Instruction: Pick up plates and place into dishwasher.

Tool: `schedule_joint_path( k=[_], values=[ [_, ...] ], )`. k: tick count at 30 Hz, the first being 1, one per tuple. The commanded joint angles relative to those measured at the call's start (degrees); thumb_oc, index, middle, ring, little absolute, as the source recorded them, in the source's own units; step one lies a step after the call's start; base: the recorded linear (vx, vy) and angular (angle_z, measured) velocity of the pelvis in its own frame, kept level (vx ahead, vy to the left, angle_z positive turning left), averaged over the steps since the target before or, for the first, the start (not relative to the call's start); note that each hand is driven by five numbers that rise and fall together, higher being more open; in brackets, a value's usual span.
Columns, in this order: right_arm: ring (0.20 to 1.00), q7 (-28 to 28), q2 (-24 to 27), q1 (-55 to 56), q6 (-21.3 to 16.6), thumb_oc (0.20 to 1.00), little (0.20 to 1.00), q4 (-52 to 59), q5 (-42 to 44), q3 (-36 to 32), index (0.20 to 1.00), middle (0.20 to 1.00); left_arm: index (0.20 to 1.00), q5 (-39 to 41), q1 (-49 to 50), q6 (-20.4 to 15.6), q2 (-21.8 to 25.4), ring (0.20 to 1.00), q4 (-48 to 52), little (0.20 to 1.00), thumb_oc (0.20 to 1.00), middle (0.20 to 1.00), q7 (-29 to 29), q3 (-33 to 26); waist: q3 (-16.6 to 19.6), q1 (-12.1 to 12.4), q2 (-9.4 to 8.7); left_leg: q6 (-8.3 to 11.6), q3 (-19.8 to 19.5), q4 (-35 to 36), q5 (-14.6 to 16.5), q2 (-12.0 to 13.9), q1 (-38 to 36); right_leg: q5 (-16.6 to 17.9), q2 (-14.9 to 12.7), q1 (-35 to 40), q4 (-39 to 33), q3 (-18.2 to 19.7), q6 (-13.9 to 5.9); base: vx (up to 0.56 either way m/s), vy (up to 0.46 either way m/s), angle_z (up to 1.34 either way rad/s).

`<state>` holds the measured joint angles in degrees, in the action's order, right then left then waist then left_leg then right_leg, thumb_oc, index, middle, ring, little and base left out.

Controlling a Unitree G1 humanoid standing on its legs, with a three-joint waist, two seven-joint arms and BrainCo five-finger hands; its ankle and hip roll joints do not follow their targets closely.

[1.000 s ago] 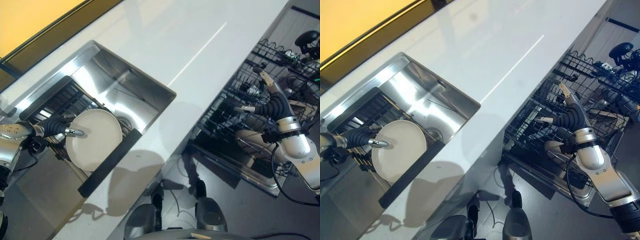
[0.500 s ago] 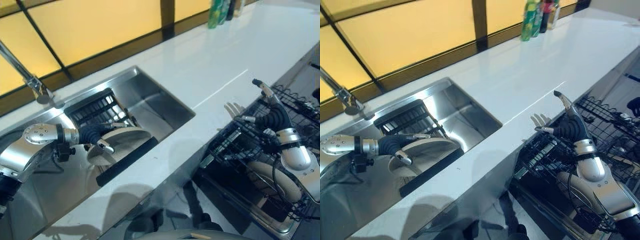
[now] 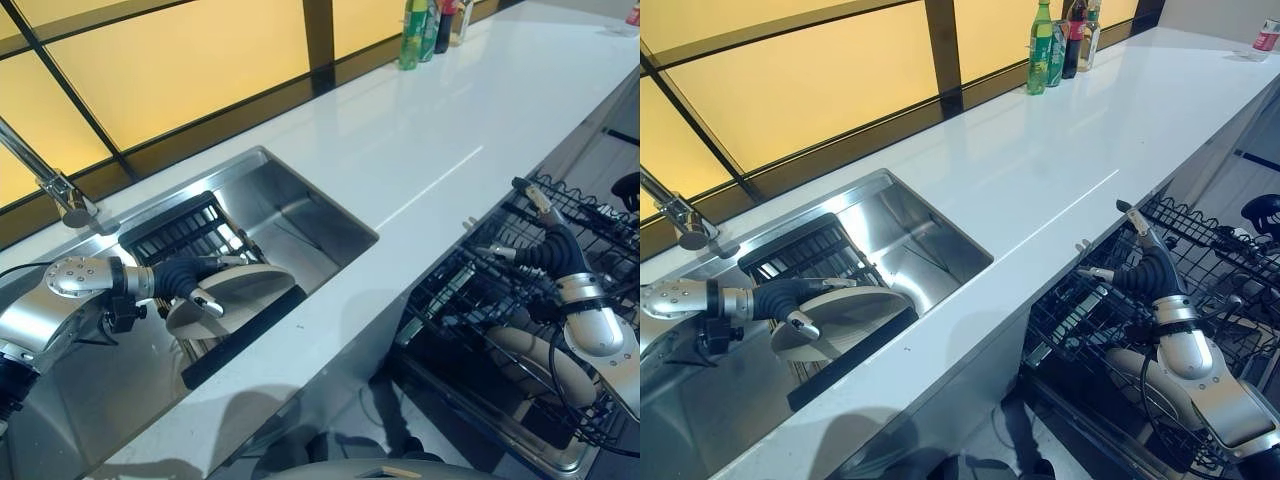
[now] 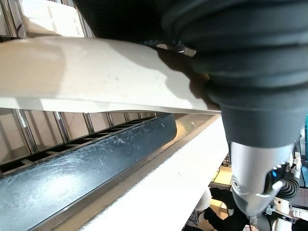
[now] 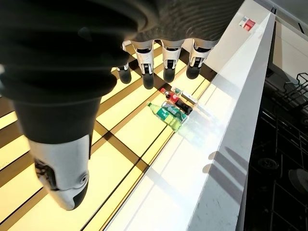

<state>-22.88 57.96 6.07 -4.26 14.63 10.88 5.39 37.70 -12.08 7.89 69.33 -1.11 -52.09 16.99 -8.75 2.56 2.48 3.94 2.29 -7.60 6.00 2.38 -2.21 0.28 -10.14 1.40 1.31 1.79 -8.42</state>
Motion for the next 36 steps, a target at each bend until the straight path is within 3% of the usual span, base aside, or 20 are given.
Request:
schedule_joint_path(
  k=[1, 10, 19, 27, 30, 36],
  values=[
    [1.000, -2.25, 4.74, -1.24, -1.80, 1.000, 1.000, 2.92, 1.23, -0.15, 1.000, 1.000, 0.200, -10.23, 9.74, -2.31, -0.63, 0.200, 7.36, 0.200, 0.200, 0.200, -0.27, 8.66, 1.56, -0.26, -1.08, 4.64, -6.97, -3.27, -1.77, 3.21, 6.09, -2.45, -5.16, -1.41, 7.15, -0.80, -6.58, 0.00, 0.000, 0.00],
    [1.000, -1.17, 3.39, 0.81, -0.24, 1.000, 1.000, 3.90, 1.16, -4.54, 1.000, 1.000, 0.200, -23.46, 13.36, -7.15, 0.07, 0.200, 6.49, 0.200, 0.200, 0.200, 22.57, -3.45, 1.88, 1.71, -1.49, 4.82, -7.96, -2.28, -2.39, 3.24, 6.44, -2.58, -5.45, -1.08, 6.37, -1.89, -6.58, -0.01, 0.002, 0.00],
    [1.000, 0.48, -0.09, 3.32, -0.95, 1.000, 1.000, 3.87, -1.28, -8.98, 1.000, 1.000, 0.200, -28.10, 19.66, -11.50, -3.48, 0.200, 9.24, 0.200, 0.200, 0.200, 32.24, -18.05, 2.42, 3.42, -2.16, 4.78, -8.72, -1.05, -2.73, 3.23, 6.42, -2.52, -6.16, -0.96, 5.46, -3.45, -6.58, -0.06, 0.005, 0.04],
    [1.000, -0.13, -2.15, 3.14, -1.37, 1.000, 1.000, 3.81, -2.56, -10.72, 1.000, 1.000, 0.200, -32.70, 20.34, -17.08, -6.44, 0.200, 8.68, 0.200, 0.200, 0.200, 42.93, -24.37, 3.31, 3.94, -2.83, 4.63, -9.07, 0.74, -3.10, 3.38, 5.33, -2.65, -6.39, -0.52, 4.73, -4.26, -6.58, -0.07, -0.007, 0.02],
    [1.000, -1.68, -4.14, 2.47, -1.63, 1.000, 1.000, 4.17, -4.32, -11.68, 1.000, 1.000, 0.200, -37.68, 18.97, -21.99, -8.04, 0.200, 7.53, 0.200, 0.200, 0.200, 54.27, -28.46, 4.03, 4.13, -3.37, 4.46, -9.45, 1.98, -3.34, 3.44, 4.67, -2.83, -6.40, -0.48, 4.45, -4.56, -6.53, -0.10, -0.026, 0.09],
    [1.000, -5.03, -8.11, 0.56, -3.64, 1.000, 1.000, 5.13, -8.29, -13.80, 1.000, 1.000, 0.200, -42.35, 17.99, -27.92, -12.87, 0.200, 8.84, 0.200, 0.200, 0.200, 67.78, -35.76, 5.42, 4.62, -3.88, 4.20, -10.48, 3.80, -3.57, 3.70, 3.59, -3.42, -5.81, -0.47, 4.37, -5.13, -5.36, -0.13, -0.046, 0.04]
  ],
)
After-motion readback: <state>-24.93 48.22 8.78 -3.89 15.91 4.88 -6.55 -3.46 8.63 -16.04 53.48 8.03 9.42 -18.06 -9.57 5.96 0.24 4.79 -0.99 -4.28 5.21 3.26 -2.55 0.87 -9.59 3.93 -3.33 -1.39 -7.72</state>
